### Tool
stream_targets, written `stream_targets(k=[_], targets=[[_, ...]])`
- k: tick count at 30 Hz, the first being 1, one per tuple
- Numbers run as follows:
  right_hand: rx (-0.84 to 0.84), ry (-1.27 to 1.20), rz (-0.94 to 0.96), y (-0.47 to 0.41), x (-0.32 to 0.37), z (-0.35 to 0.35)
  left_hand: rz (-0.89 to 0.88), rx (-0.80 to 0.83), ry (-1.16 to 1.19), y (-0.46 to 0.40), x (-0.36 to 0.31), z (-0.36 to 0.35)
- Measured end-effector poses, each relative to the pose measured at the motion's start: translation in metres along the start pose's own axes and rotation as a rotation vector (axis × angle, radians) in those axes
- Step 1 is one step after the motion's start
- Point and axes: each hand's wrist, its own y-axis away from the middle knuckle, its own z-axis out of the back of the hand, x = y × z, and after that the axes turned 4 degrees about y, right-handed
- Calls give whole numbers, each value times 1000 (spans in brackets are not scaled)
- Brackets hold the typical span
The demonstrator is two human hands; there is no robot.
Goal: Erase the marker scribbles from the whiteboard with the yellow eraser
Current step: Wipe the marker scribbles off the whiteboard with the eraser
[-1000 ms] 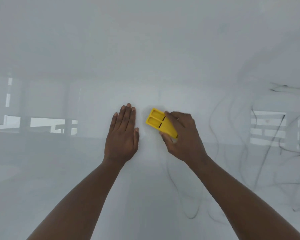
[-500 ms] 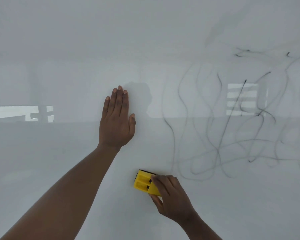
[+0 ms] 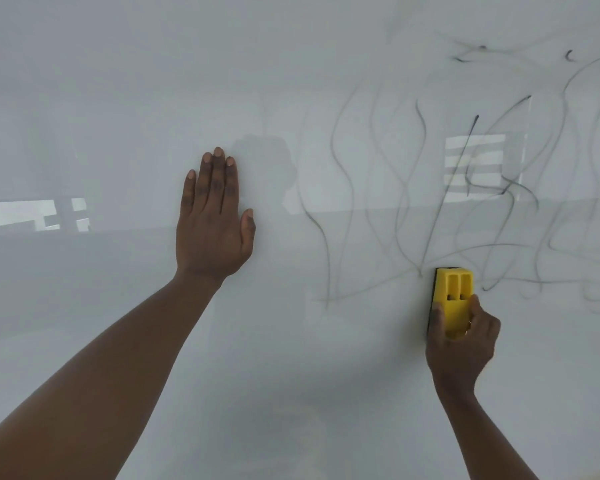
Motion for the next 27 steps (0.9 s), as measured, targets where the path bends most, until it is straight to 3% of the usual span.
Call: stream_targets(k=[4,12,17,19,25,27], targets=[[-65,-87,-78,3,23,-13,5,-5,-6,-2,-1,-1],[223,-146,499,97,99,-62,2,-8,0,-1,0,0],[259,-85,709,86,107,-58,27,-12,29,0,-6,4],[213,-63,589,52,97,-52,50,-15,33,0,-9,3],[-41,-30,-28,-60,46,-6,62,-6,18,1,-12,-1],[-80,-49,-138,-76,39,-2,64,-13,22,0,-12,-1]])
